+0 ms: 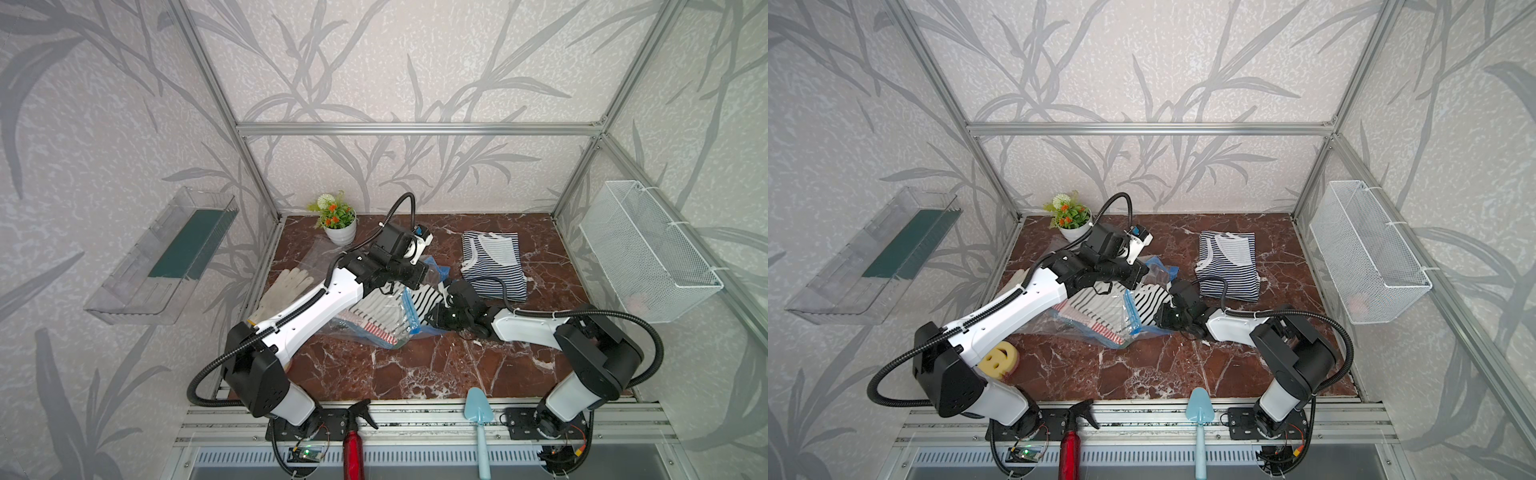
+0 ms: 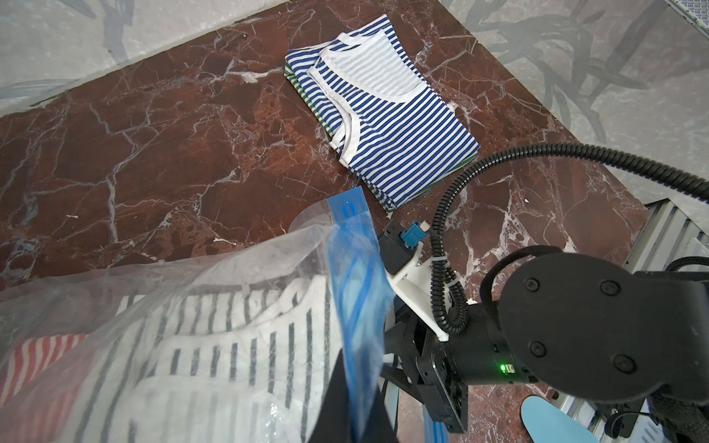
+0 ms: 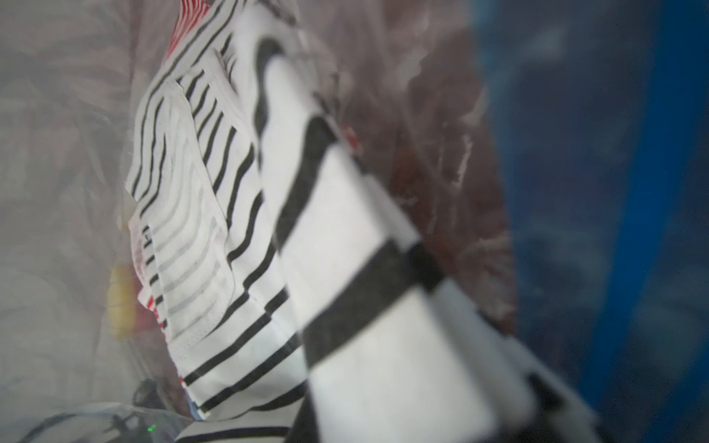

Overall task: Take the tank top out of the vacuum bag
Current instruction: Take out the tank top from the vacuum bag.

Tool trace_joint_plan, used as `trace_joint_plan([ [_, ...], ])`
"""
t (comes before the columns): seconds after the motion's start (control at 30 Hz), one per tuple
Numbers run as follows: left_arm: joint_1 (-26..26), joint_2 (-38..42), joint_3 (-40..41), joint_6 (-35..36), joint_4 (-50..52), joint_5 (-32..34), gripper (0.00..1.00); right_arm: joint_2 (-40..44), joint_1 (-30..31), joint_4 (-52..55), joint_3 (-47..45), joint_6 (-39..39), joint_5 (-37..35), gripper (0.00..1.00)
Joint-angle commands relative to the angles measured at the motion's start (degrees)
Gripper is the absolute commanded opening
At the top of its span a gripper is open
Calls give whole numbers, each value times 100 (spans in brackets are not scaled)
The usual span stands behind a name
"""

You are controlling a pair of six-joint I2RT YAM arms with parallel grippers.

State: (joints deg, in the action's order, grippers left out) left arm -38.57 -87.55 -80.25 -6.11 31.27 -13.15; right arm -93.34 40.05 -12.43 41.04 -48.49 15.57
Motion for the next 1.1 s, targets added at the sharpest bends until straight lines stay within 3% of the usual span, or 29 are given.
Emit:
trace_joint_plan([
  [0.0, 5, -48, -141, 29, -28, -68, 0, 321, -6, -182, 51, 98, 50, 1],
  [0.73, 9, 11, -137, 49, -15, 101, 0, 2158, -85, 1680, 483, -60, -107, 0],
  [1.07, 2, 27, -136, 32, -15, 99, 0, 2927, -291, 2332, 708, -78, 157, 0],
])
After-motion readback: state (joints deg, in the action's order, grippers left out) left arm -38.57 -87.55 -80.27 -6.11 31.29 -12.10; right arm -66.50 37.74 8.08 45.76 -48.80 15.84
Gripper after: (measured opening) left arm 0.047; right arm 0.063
